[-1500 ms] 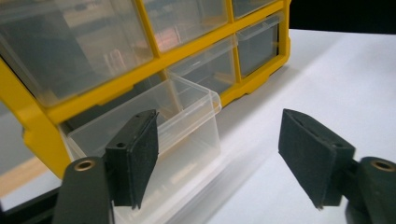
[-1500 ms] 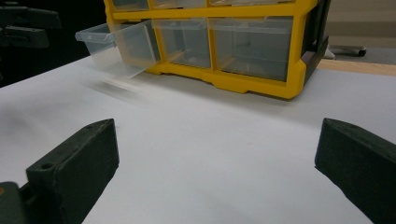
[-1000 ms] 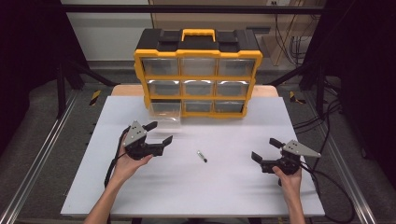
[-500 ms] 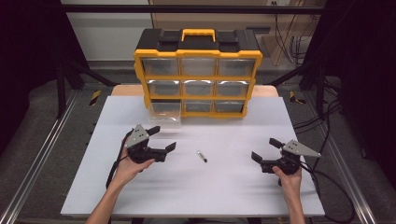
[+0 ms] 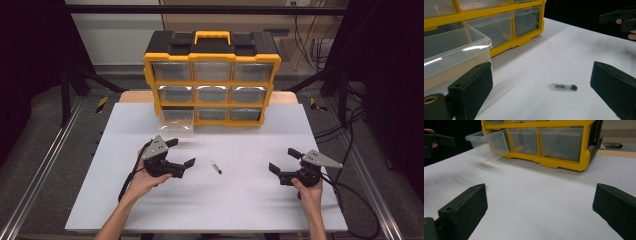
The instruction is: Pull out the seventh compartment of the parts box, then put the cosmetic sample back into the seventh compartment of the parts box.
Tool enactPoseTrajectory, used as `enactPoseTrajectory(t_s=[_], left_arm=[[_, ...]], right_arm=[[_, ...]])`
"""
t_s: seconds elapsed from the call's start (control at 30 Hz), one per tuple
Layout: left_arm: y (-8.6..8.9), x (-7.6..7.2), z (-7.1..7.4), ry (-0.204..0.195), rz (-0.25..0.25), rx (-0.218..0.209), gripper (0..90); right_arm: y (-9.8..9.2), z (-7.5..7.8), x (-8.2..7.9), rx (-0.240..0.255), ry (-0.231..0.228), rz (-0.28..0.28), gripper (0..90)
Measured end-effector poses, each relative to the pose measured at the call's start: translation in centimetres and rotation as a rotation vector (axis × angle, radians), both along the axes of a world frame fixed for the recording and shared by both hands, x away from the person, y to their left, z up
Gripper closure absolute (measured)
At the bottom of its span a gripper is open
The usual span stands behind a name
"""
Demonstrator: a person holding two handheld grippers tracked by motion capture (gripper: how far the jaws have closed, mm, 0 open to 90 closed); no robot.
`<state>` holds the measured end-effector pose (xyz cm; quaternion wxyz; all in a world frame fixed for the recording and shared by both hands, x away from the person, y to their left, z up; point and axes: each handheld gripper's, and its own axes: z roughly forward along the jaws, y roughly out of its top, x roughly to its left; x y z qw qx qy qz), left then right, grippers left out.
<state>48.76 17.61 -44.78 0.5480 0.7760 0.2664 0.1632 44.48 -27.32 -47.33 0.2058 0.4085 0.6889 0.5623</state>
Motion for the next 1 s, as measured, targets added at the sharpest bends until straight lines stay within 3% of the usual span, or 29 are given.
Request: enactPoseTrajectory(t_s=[0.6,1.0], left_arm=[[-1.7,0.1,-0.1,0.013,-0.062,0.023,3.6],[-3.8,0.7,0.0,0.021,-0.119,0.062,3.2]], right_arm=[[0.0,0.0,0.0,0.002,0.003,0.001,0.4],[0.1,0.0,0.0,-0.005,0.001,0.006,0.4]])
